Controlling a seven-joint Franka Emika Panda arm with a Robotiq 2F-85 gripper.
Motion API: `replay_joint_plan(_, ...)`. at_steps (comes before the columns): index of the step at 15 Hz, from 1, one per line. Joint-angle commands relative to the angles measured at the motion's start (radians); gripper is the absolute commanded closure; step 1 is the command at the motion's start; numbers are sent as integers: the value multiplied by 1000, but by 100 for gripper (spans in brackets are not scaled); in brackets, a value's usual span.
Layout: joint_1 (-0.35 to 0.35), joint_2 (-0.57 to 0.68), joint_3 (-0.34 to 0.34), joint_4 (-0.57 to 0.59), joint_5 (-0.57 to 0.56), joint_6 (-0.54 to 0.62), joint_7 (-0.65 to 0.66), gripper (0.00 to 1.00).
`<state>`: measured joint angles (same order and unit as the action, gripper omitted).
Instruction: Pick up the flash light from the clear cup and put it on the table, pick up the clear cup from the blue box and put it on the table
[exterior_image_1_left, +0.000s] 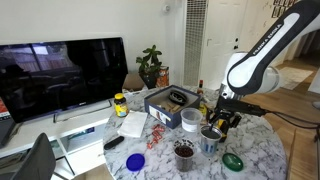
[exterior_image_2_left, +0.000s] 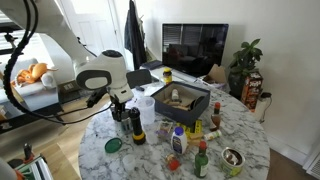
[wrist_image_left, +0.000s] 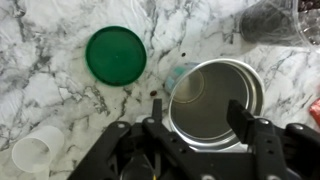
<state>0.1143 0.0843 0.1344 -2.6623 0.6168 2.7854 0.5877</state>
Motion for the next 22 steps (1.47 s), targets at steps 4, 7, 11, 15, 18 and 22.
replay_joint_plan(4,-6,99,-26,79,-17,-93,9,67)
replay_joint_plan(7,-10,110,-35,103,-15,-163,6,88)
replay_joint_plan(11,-19,77,-46,106,-21,-256,-24,100)
replay_joint_plan(15,-24,10,-53,90,-34,-336,-48,99)
replay_joint_plan(18,-13,-126,-47,51,-73,-379,-66,99)
replay_joint_plan(22,-33,-285,-55,103,-192,-517,-87,99)
